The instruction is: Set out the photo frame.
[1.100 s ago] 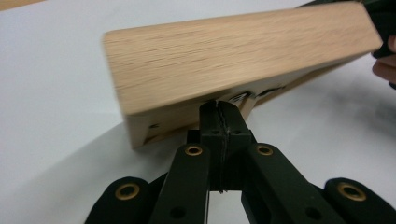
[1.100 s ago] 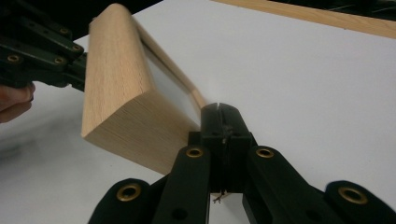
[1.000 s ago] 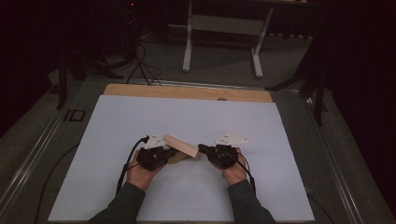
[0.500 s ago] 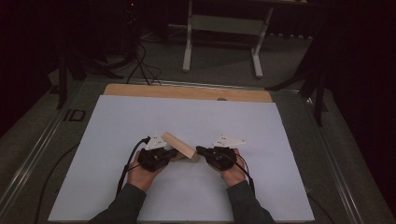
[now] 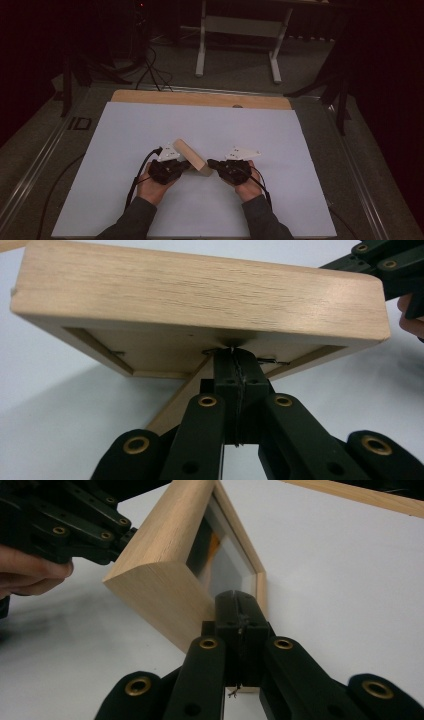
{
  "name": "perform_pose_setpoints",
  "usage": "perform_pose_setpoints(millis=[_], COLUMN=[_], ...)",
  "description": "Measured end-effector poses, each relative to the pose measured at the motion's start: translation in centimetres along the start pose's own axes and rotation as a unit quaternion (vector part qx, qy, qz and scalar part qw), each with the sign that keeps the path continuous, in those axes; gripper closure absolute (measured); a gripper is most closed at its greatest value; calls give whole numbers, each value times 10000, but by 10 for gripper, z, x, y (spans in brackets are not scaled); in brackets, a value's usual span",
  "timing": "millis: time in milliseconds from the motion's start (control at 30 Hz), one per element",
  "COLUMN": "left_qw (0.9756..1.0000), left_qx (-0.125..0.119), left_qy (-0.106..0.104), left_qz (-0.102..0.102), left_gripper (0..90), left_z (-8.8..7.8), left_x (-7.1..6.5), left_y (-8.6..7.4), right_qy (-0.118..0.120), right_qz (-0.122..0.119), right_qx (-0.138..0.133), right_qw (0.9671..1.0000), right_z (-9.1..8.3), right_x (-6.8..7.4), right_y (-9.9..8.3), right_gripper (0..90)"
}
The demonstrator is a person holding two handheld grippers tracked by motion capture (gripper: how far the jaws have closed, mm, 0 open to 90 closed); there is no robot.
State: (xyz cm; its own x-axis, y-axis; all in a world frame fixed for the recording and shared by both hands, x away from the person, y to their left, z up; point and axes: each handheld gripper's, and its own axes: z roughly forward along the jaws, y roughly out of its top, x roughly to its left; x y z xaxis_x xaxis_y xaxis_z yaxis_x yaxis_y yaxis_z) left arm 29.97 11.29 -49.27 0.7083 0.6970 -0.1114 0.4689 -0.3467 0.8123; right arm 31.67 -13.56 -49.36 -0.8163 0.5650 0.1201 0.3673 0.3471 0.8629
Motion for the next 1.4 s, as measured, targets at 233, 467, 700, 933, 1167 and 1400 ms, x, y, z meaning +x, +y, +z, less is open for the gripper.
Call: perform_pose_setpoints(millis=[233,467,700,933,1167,1400], left_qw=[10000,10000,10000,10000,9999,9999], left_qx=[11,23,62,79,87,93], left_qy=[16,13,8,9,20,41], left_qz=[-13,-48,-44,-56,-69,-120], left_gripper=[897,898,897,898,898,898], left_z=[0,1,4,5,6,6], left_x=[1,2,1,3,3,4], left_y=[-1,-2,-3,-4,-4,-5], right_qy=[82,143,181,192,3,43], right_qz=[-59,-108,-86,-82,-143,-214], right_qx=[27,56,123,179,349,456], right_qw=[9999,9998,9997,9996,9993,9987], right_z=[2,3,4,5,11,17], right_x=[6,8,8,8,6,8], right_y=[0,-1,-2,-4,-9,-11], right_gripper=[898,898,898,898,898,898])
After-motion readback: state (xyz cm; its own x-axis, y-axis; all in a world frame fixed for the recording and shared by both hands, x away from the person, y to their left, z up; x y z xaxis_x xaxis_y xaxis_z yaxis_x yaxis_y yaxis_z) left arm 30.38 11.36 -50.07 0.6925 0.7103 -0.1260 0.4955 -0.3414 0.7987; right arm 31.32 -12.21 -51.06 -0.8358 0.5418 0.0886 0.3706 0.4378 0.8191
